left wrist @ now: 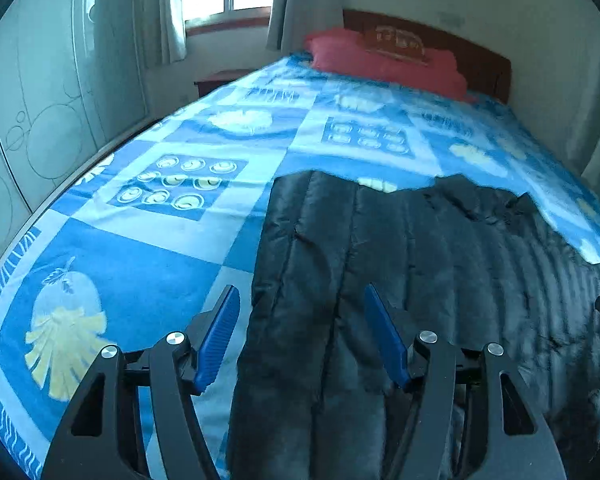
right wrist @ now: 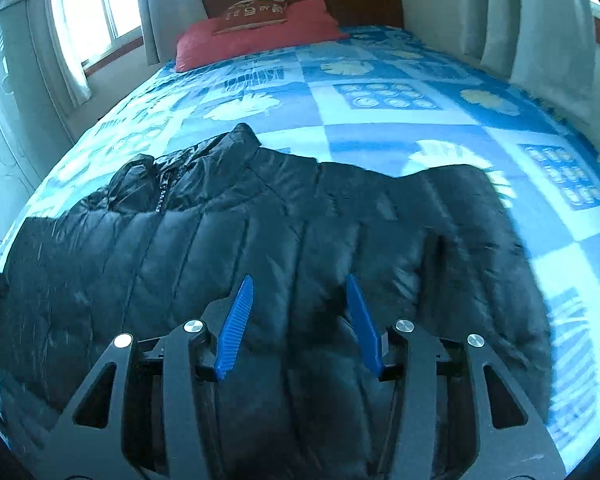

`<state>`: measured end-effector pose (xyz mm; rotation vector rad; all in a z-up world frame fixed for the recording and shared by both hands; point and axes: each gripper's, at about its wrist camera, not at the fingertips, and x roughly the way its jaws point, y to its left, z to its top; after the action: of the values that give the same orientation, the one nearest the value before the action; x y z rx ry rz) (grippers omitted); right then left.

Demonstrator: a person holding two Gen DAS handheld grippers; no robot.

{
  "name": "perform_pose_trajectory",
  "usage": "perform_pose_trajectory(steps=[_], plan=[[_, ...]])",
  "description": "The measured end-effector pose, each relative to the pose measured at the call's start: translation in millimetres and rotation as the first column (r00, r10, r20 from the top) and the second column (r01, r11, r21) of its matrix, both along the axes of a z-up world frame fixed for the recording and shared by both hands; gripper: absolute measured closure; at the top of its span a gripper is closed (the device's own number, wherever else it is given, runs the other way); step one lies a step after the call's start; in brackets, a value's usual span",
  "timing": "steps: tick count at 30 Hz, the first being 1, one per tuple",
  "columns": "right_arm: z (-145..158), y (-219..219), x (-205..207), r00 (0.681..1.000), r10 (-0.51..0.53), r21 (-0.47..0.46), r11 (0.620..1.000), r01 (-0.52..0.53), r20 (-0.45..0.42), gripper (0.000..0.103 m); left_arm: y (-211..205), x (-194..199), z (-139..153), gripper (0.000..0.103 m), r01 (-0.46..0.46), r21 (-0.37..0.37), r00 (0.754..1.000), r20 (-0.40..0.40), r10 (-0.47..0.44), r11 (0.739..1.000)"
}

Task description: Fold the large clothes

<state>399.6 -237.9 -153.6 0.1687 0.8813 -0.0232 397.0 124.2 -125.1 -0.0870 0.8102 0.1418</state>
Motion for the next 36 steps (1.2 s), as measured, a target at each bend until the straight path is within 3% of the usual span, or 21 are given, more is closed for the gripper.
perform_pose_trajectory(steps=[3,8,10,12,14,18,23,26,32,36], plan=[[-2,5,5,1.0,-0.006,-0.027,1.0,0.006,-0.021,0.046,-1,15,-20,0.038,0.023,0.034,0.996,-0.083,-0.02,0.999],[21,20,0,0.997,0.015,-0.038,0.999,-0.012,0.08,0.046,0,8,9,0.038,0.025,-0.003,1.0,0.015,-0.025,1.0],[15,27,6,0.997,0.038,-0.02,0.999,-0.037,0.067,0.046,3,12,12,0.038,0.003,-0.021,0.999,0.034,-0.003,1.0],[-4,38,16,0.998,0.057,-0.049,0.997,-0.056,0.011,0.042,2,23,-1,0.038,-0.005,-0.004,1.0,-0.017,0.005,1.0],[-8,40,18,0.997,0.067,-0.068,0.996,-0.065,0.025,0.039,0,36,-26,0.036,0.021,0.015,0.994,-0.111,-0.019,1.0],[4,30,3,0.998,0.054,-0.001,0.999,-0.054,0.04,0.039,9,27,-20,0.036,0.013,-0.045,0.996,-0.085,-0.017,0.999],[28,4,-60,0.997,0.042,-0.009,0.999,-0.042,0.07,0.039,20,-26,-3,0.036,0.03,-0.082,0.998,-0.044,-0.033,0.996],[32,-21,-113,0.999,0.009,0.009,1.0,-0.01,0.047,0.039,33,-79,3,0.036,0.027,-0.12,0.999,-0.032,-0.031,0.992],[20,-67,-223,0.998,-0.065,-0.015,0.998,0.065,-0.018,0.039,57,-172,-3,0.036,0.005,-0.238,0.996,-0.081,-0.025,0.971],[0,-92,-290,0.989,-0.117,0.027,0.992,0.12,-0.091,0.039,59,-233,-12,0.036,-0.005,-0.311,0.993,-0.117,-0.033,0.95]])
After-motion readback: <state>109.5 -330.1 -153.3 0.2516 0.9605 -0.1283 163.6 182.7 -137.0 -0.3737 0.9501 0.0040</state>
